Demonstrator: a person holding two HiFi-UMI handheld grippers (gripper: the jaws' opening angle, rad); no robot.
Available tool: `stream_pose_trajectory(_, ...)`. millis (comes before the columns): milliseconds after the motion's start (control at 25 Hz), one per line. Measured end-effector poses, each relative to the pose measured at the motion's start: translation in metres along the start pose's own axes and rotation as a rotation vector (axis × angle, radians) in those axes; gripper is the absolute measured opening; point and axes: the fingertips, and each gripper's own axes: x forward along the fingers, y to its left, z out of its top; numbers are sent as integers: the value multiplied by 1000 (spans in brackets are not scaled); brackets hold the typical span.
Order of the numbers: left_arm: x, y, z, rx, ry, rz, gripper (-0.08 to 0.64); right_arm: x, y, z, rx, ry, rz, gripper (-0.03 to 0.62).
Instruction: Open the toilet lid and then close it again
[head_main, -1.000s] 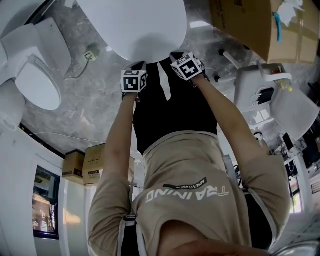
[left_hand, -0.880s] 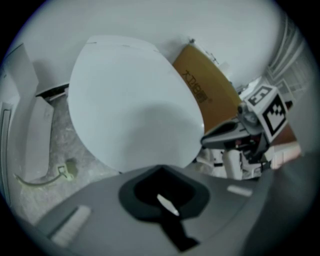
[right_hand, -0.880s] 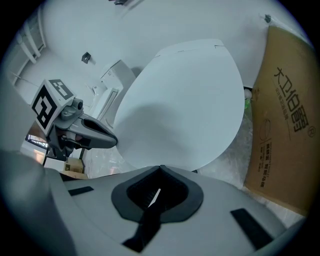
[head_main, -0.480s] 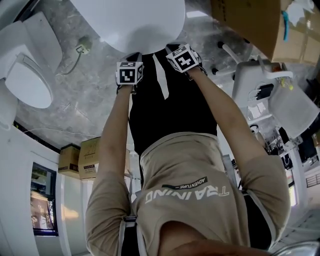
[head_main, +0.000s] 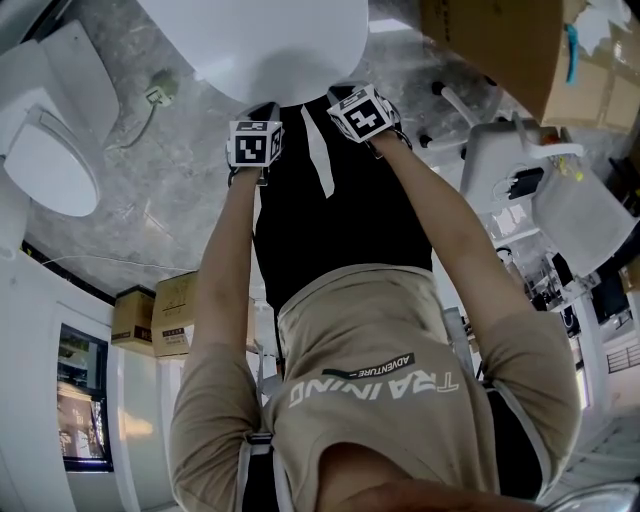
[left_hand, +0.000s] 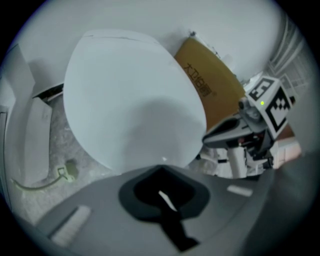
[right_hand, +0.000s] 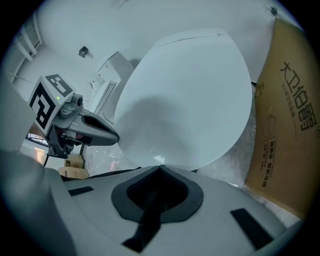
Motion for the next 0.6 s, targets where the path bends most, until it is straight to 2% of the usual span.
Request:
stream_pose_trajectory(240, -8, -1, -2, -30, 24, -1, 5, -14, 7, 5, 6, -11, 16, 14)
stream_pose_trajectory(600, -46, -12, 10, -15, 4, 16, 5, -60, 7, 11, -21, -33, -17, 14)
